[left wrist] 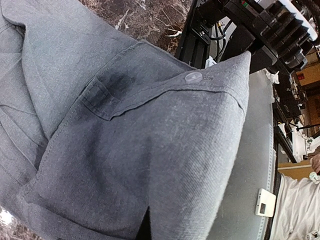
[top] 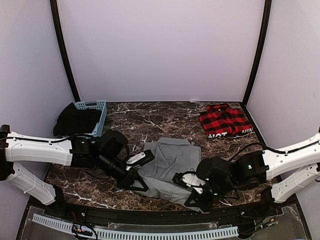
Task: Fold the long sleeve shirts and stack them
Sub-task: Fold the 2/3-rectangle-folded shirt at the center of the board.
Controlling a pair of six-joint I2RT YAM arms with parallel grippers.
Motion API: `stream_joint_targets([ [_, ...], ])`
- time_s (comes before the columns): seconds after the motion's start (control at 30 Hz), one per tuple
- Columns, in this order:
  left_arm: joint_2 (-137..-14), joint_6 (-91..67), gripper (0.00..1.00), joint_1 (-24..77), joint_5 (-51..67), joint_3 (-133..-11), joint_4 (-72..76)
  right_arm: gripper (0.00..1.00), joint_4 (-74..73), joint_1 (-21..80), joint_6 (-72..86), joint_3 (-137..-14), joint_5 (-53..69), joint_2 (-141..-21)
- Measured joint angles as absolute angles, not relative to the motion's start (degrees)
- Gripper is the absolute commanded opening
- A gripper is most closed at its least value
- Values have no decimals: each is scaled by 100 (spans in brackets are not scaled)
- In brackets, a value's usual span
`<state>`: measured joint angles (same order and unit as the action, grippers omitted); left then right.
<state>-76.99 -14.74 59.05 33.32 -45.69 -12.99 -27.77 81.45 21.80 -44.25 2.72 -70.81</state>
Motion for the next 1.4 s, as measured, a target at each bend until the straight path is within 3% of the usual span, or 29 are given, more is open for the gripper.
stream_joint_targets([
  [0.37, -7116, -2231, 0, 5902, 4086, -4462, -1874, 0, -2561, 8038, 2241, -4692, 1752, -7081],
  [0.7, -7592, -2322, 0, 5275, 4333, -4930, -2023, 7, -3183, 6346, 1811, -5168, 2569, -7181],
  [0.9, -8289, -2403, 0, 4550, 4473, -5323, -1837, 19, -3280, 5476, 1435, -5323, 2917, -7671],
  [1.17, -9483, -2609, 0, 3876, 4799, -5511, -1310, 55, -3214, 4482, 1039, -5330, 3229, -8361],
  [1.4, -9760, -2735, 0, 3721, 5043, -5607, -934, 60, -2495, 4372, 1142, -5201, 3361, -8488],
])
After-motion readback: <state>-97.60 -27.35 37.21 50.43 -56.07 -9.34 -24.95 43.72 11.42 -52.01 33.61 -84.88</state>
